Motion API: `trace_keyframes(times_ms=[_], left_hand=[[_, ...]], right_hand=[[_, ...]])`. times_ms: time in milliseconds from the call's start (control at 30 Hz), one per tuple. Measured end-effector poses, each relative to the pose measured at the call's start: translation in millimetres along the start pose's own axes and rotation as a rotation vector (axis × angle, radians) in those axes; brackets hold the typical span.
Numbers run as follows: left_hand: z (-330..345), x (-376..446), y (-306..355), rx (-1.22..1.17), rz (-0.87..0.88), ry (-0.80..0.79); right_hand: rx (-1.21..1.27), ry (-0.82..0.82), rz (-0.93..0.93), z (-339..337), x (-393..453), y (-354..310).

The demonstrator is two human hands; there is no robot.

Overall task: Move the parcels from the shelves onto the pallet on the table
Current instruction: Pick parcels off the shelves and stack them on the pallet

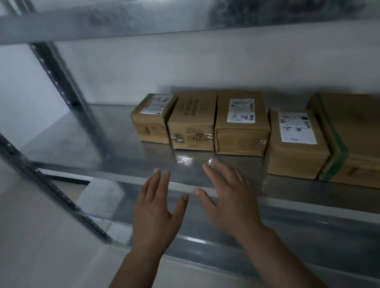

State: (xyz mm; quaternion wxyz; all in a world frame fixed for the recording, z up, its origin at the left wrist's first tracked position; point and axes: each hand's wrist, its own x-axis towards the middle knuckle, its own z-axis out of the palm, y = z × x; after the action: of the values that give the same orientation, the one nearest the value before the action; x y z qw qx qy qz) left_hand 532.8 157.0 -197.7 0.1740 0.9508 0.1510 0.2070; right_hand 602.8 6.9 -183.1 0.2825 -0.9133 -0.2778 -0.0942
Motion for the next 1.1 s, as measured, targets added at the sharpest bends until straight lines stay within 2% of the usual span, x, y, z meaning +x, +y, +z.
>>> trace_keyframes(times_ms=[200,600,767,900,1100], left_hand=[[-4,56,-32,0.021,0.037,0.002],[2,107,-107,-0.076,-0.004,-0.001],[-3,157,-131,-0.174,0.045,-0.043],[-10,205,-149,-0.208,0.077,-0.123],[-14,267,-156,-0.347,-0.012,-0.264]], right_hand=[[0.049,0.035,0.017,21,54,-14],[-0.008,-0.041,0.052,79,122,-55],[-0.059,0.095,0.115,98,162,-70],[-0.118,0.072,0.228,102,197,-83],[-0.193,0.022,0.337,112,240,-93]])
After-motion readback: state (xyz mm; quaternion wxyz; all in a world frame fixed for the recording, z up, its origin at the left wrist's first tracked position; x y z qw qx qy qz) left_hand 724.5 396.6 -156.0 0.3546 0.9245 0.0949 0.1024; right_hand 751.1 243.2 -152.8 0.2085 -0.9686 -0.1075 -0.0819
